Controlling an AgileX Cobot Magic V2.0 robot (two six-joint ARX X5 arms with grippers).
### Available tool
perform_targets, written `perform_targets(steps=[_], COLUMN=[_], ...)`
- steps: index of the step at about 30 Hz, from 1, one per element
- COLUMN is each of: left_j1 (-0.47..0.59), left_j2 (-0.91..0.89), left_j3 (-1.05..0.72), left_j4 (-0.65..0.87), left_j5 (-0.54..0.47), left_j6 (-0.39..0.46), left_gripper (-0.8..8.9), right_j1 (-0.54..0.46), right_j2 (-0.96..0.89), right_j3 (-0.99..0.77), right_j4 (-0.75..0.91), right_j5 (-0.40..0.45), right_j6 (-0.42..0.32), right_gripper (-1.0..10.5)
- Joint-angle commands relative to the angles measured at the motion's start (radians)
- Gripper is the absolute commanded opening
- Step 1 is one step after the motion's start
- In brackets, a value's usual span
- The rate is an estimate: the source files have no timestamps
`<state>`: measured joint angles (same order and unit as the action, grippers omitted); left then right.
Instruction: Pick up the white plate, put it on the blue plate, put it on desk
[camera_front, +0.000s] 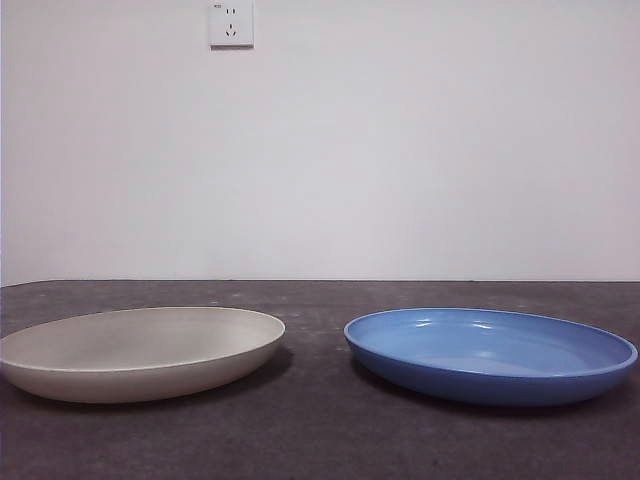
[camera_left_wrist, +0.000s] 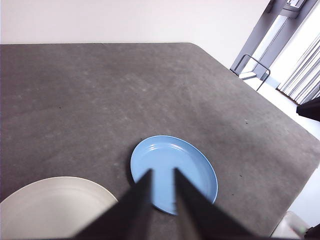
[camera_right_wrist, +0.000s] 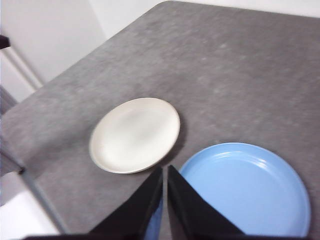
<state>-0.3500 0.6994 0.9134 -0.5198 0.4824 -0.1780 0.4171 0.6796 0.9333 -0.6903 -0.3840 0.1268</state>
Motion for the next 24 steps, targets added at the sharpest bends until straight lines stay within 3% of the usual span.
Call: perform_targets(steps=[1,3,6,14,24], left_j1=[-0.005,-0.005,-0.005,0.005,0.129], left_j2=[0.003,0.003,0.003,0.008,0.211], left_j3=[0.023,0.023,0.023,0.036,0.28], left_j4=[0.011,0.011,0.011,-0.045,-0.374], left_j5=[0.01,0.01,0.01,0.009,0.004], left_j6=[-0.002,-0.003,-0.003,-0.066,-0.042], left_gripper=[4.18,6.41,7.85,7.15,7.16], right_j1=[0.004,0.004,0.004,0.004,0.004], right_j2=[0.003,0.003,0.003,0.003,0.003], right_j3=[0.017,0.017,0.017,0.017,0.017], right_j4=[0.013,0.013,0.013,0.006,0.008], right_j5=[0.026,0.026,0.026,0.02,0.018], right_j6=[-0.011,-0.007,-0.008,-0.008,-0.008], right_gripper=[2.1,4.5,6.0,6.0,6.0])
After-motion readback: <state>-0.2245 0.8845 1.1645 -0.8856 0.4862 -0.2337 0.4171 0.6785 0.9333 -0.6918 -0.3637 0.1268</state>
